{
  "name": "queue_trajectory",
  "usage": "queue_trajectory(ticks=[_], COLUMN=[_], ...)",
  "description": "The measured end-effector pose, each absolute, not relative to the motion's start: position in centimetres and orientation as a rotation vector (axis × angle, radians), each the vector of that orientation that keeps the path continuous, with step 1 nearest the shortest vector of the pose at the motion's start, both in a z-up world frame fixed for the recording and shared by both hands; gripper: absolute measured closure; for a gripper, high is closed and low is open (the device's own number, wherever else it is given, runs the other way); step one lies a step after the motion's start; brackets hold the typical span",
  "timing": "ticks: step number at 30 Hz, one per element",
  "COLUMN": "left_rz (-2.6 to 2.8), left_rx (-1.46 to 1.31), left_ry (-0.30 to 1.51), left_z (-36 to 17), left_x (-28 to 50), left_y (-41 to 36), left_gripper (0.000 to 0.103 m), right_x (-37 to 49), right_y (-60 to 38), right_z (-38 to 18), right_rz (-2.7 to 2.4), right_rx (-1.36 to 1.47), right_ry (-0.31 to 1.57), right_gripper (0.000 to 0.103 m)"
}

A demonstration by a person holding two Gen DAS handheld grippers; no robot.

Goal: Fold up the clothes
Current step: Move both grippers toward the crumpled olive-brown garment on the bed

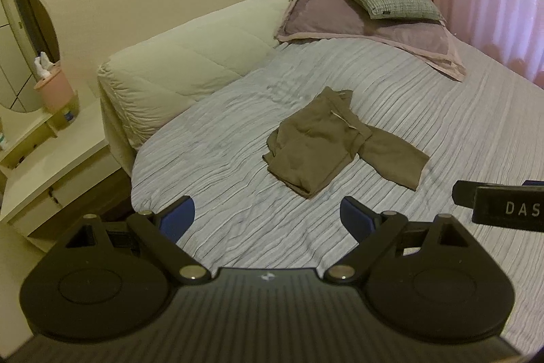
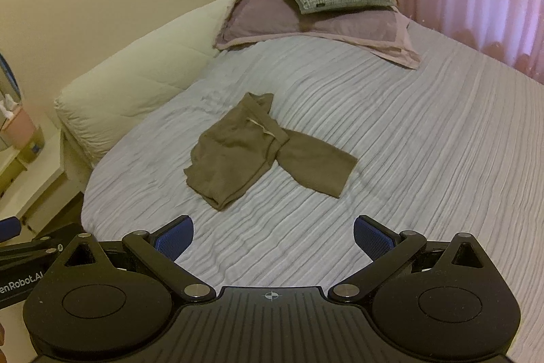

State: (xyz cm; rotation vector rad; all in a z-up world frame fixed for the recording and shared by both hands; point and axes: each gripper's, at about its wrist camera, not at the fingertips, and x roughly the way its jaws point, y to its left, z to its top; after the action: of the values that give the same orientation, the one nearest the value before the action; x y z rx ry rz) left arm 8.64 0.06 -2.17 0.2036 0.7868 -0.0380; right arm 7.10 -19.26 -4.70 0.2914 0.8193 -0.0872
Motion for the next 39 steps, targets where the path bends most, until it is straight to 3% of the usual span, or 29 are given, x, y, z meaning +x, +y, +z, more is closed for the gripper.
queue_trajectory(ticks=[24,39], left_rz=[-0.105,-0.190], left_rx=[0.220,0.235], left_ry=[0.865,0.974], left_z=[-6.2,-14.0], left_x=[17.5,30.4], left_y=[1.2,3.3], left_gripper=[0.012,0.016], right_x=[13.5,22.5], right_y=[-20.2,-23.4], right_z=[-8.4,-16.7], right_rz=[-0.157,-0.124], right_rx=[0.340,0.639], right_ry=[0.891,0.861], right_gripper=[0.000,0.001])
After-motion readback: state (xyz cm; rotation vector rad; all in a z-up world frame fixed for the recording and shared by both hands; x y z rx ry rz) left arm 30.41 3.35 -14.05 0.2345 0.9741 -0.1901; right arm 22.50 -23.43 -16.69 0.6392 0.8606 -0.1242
